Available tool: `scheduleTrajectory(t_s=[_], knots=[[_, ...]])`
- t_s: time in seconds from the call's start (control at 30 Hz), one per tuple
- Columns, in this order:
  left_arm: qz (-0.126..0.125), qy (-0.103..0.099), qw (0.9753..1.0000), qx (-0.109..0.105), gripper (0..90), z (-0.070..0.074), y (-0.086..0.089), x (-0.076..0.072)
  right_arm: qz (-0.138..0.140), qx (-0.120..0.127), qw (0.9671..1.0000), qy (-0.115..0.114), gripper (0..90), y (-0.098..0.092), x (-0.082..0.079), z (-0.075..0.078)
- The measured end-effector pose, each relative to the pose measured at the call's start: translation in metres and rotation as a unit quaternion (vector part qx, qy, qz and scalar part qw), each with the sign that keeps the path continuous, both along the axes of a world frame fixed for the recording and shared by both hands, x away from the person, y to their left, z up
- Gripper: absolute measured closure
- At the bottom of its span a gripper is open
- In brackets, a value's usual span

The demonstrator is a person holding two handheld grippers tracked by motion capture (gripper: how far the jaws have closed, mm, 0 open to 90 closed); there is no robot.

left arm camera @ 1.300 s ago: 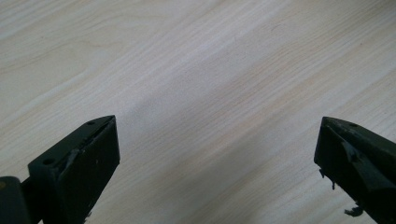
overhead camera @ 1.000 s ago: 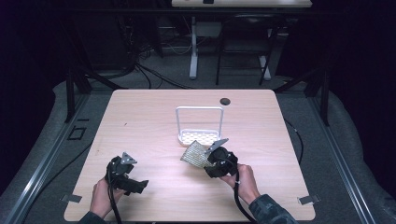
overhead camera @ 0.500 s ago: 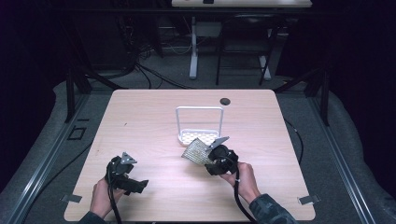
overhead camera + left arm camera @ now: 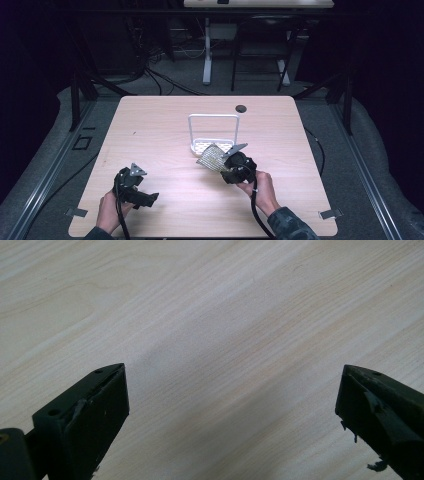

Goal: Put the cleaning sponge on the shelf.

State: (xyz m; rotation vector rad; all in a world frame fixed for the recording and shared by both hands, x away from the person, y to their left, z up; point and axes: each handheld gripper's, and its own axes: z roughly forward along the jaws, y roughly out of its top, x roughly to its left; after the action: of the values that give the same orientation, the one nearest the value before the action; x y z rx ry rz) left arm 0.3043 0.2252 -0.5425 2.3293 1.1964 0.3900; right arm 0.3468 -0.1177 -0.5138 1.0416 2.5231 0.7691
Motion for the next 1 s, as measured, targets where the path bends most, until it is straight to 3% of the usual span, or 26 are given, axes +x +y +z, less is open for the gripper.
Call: scheduleTrajectory(t_s=[0.73, 1.0], knots=[[-0.003, 0.001, 1.0000, 0.004, 1.0, 0.000, -0.002, 0.001, -0.040, -0.014, 0.9990, -0.016, 48.8, 0.003, 0.022, -0.005], [-0.006, 0.004, 1.0000, 0.004, 1.2, -0.001, -0.003, 0.003, -0.057, -0.019, 0.9975, -0.038, 48.0, 0.015, 0.034, -0.005]])
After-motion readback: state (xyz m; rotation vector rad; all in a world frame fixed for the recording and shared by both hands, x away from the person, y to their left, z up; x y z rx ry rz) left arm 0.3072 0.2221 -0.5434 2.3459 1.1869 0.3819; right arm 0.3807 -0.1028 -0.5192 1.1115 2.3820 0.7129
